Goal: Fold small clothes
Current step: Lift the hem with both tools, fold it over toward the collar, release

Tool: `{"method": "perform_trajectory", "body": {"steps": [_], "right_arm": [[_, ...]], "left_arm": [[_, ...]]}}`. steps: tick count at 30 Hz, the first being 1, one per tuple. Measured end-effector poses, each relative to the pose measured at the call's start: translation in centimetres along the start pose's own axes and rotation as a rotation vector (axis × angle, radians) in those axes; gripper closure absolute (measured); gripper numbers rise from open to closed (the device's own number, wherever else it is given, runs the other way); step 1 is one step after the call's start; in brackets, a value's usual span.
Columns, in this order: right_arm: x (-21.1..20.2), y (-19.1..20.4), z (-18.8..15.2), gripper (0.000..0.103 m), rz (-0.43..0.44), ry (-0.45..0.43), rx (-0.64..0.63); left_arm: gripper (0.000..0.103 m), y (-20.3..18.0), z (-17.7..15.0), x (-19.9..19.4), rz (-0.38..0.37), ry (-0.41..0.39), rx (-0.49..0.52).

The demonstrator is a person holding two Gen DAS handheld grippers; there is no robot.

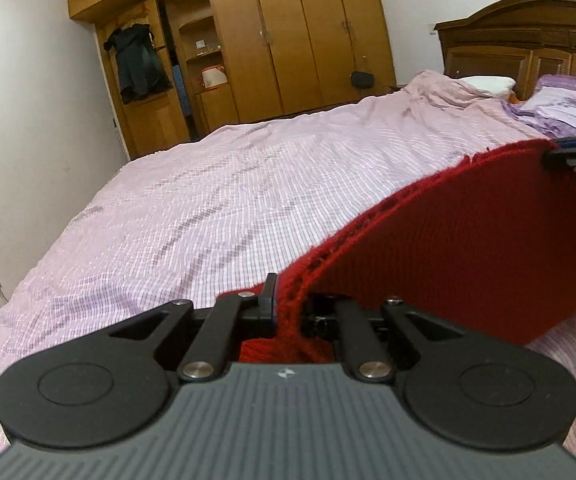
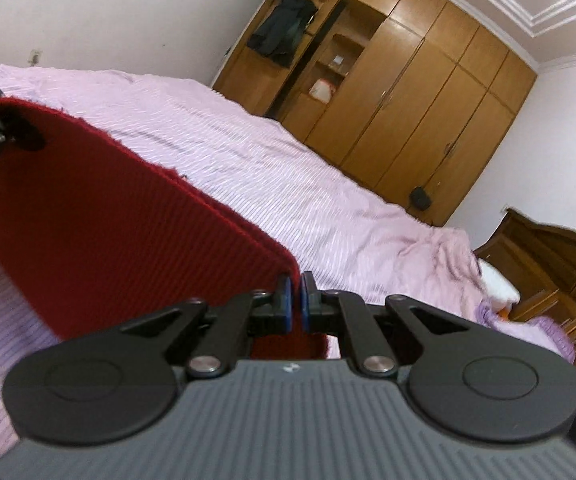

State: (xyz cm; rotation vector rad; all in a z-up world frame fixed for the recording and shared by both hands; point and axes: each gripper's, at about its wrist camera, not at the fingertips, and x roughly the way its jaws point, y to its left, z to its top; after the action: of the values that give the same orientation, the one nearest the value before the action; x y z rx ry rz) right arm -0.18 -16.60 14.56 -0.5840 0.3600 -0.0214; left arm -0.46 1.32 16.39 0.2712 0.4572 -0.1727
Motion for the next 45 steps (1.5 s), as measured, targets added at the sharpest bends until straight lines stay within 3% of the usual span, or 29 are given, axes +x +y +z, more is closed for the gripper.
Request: {"method": "perform_trajectory", "body": {"steps": [8,19,25,29,30,32,33,35,36,45], "right_arm": [[6.5,0.8,0.7,0.096,-0.045,-0.004,-0.06],[13.6,4.2,-2.3,0.095,-0.002,0.089,-0.01],[16.3,6.0,-4.1,0.093,0.054,0.177,0.016],[16.3,6.6,-4.7,0.093,0.047,0.171,-0.002],[16.0,6.5,-4.6,0.091,0.047,0.169,0.003],[15.3,5.9,-4.4,0.076,0.073,0.164,0.035],[15.1,5.3,-4.1,0.07,0.09,0.159,0.056],[14.3,4.0,-3.8,0.043,0.12,0.136,0.107],[13.7,3.4,-3.8,0.038,0.123,0.12,0.125],[9.8,-1.6,-5.2,0.036,0.097,0.095,0.249]], "left_arm": [[0.094,1.4,1.7,7.9,0.023,0.062,-0.024],[0.094,1.8,-2.4,18.8,0.024,0.225,-0.05],[0.093,1.0,-4.3,20.2,0.039,0.221,-0.002],[0.091,1.0,-4.4,20.1,0.04,0.22,0.006],[0.088,1.0,-4.3,19.8,0.038,0.222,0.006],[0.082,1.3,-3.9,19.2,0.028,0.226,-0.002],[0.073,1.4,-3.6,18.6,0.024,0.226,-0.01],[0.056,2.0,-3.3,17.6,0.013,0.222,-0.033],[0.048,2.4,-3.1,17.1,0.009,0.216,-0.044],[0.04,5.6,-2.9,14.1,0.029,0.185,-0.116]]}}
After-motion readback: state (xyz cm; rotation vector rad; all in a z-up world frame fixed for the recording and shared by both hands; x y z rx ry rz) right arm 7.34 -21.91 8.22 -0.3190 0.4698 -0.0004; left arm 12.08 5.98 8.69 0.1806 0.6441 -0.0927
